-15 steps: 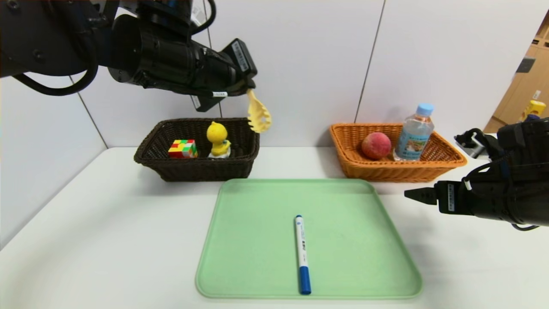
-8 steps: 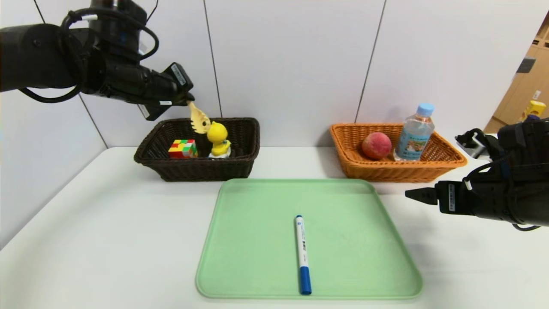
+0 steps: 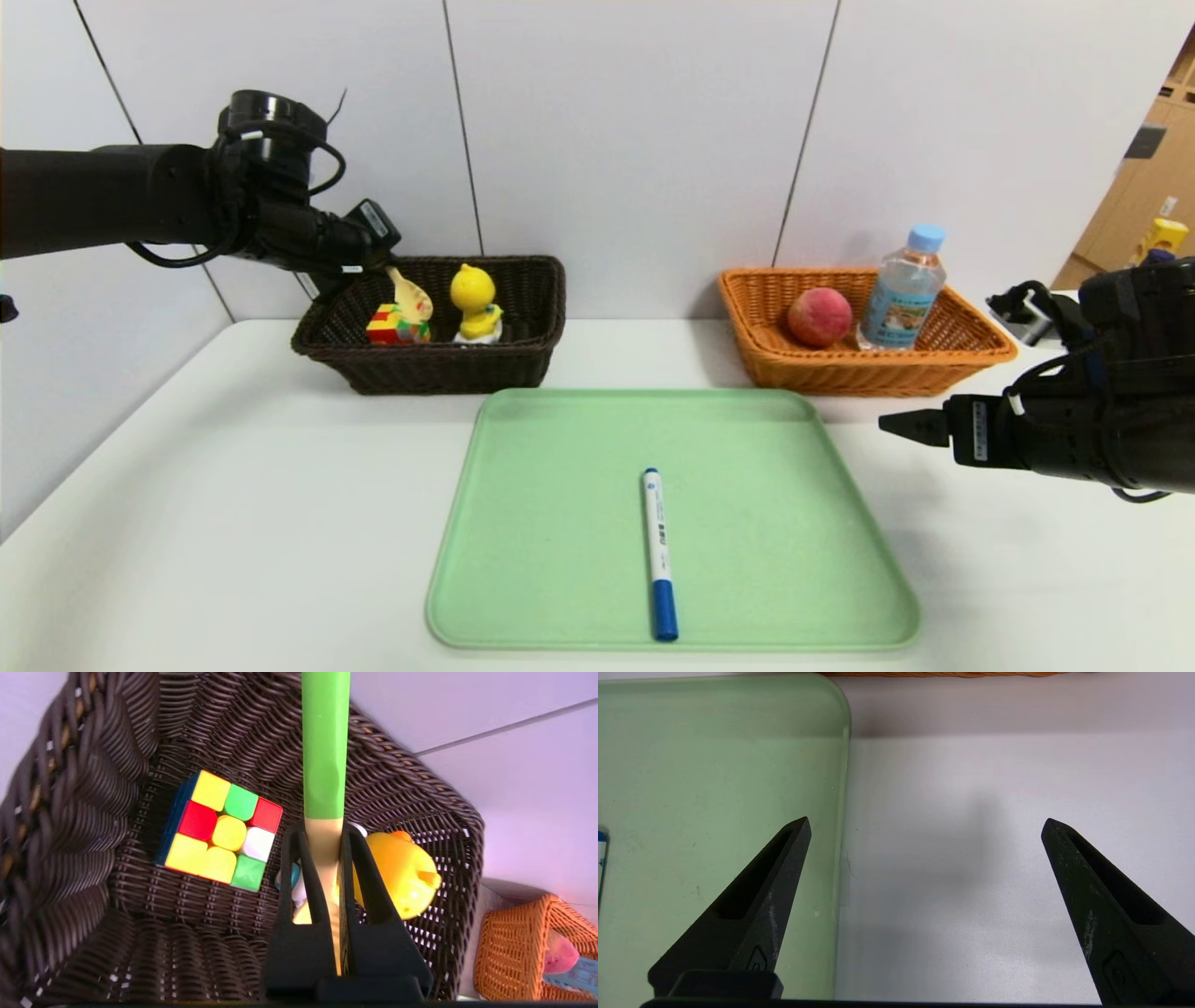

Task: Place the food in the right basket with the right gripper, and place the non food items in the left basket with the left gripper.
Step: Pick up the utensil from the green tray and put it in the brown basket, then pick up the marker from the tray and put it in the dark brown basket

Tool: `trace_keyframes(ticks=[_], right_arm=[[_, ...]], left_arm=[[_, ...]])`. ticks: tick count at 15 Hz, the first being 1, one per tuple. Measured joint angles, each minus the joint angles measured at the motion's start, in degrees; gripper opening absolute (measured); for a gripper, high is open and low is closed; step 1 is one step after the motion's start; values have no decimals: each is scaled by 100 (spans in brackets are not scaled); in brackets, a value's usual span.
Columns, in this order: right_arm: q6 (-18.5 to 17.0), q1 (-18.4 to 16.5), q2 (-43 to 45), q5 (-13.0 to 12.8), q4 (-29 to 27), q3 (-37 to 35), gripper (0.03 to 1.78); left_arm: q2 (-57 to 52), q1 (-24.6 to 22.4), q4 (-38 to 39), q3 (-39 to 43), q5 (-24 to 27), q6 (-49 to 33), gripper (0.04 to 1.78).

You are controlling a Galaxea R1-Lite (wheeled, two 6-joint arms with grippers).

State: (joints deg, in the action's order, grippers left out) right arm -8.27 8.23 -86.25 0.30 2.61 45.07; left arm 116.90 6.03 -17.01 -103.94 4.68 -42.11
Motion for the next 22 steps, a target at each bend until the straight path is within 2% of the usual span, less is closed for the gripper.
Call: trace_keyframes(ticks=[5,9,14,16,22], right_arm=[[-5,-5,-38,11,2,0,171],[6,0,-77,11,2,18,171],[4,28,-107,-1,0,21,171],[4,28,-116,11,-2,11,171],[-24,122,-208,7,0,-12,171]], left_arm=[[223,-4,15,-34,-5,2,10],[278,-4,12,-55,-17,11,73],[-132,116,-35,-89,-39,38,119],[-680,477,-261,-89,-39,66,131],[-1541,2569,-1758,-2,-146,-30,152]])
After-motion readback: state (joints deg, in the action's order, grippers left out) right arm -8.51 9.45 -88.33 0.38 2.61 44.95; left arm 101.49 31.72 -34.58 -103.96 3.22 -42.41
